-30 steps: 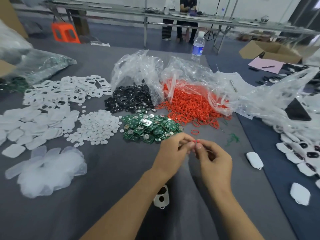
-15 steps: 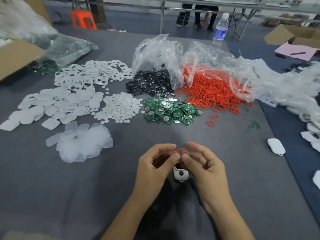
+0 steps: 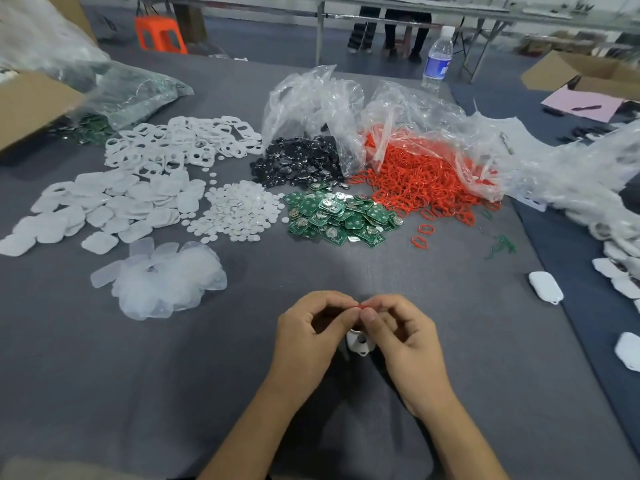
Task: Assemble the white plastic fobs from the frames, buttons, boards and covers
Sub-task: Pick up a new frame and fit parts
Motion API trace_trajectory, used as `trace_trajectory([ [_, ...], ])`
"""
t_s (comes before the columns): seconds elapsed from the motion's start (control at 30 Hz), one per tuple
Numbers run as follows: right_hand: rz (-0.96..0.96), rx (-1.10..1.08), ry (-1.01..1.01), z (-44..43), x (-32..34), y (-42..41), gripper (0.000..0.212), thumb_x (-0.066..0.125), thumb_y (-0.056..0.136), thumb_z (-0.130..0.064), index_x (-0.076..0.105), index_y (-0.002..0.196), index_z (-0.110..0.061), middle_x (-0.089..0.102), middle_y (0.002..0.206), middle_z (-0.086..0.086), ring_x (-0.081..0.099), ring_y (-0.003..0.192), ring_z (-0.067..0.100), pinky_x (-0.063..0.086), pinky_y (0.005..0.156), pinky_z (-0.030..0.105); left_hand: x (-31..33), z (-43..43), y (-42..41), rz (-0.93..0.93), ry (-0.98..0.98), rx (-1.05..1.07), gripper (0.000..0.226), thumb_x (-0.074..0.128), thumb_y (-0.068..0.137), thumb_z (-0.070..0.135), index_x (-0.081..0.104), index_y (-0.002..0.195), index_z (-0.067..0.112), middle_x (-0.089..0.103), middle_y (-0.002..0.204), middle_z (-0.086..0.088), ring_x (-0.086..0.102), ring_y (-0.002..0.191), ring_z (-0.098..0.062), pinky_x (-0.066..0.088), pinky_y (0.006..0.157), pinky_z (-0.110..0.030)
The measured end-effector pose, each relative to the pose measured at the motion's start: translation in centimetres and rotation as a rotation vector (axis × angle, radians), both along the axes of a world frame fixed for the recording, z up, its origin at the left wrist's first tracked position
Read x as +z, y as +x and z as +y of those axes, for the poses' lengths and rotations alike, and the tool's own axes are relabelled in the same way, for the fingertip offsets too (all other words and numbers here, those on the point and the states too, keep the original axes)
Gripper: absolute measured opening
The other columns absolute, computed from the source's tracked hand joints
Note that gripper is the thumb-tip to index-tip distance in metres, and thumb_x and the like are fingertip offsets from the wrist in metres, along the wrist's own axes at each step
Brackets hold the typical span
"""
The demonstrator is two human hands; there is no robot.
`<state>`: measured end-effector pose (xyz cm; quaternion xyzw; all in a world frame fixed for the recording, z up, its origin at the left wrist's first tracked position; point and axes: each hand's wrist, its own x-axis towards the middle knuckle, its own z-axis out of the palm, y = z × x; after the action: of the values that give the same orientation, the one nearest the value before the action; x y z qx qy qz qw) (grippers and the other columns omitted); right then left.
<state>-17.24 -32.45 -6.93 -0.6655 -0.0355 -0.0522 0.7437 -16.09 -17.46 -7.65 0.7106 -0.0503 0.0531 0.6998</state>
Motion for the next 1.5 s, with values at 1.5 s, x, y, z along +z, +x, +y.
trace_trajectory([
  [1.5, -0.087, 0.037, -0.253, -0.1, 1.3, -0.2, 0.035, 0.057, 0.094, 0.01, 0.07, 0.105, -0.021, 0.075, 0.092, 0.0, 0.071, 0.089, 0.015, 0.052, 0.08, 0.019, 2.8, 1.3, 2.2, 0.407, -0.205, -0.287, 0.025, 0.066, 0.097, 0.009, 0.052, 0.117, 0.011, 0.071, 0.076, -0.002, 0.066, 0.071, -0.012, 0.056, 0.069, -0.023],
])
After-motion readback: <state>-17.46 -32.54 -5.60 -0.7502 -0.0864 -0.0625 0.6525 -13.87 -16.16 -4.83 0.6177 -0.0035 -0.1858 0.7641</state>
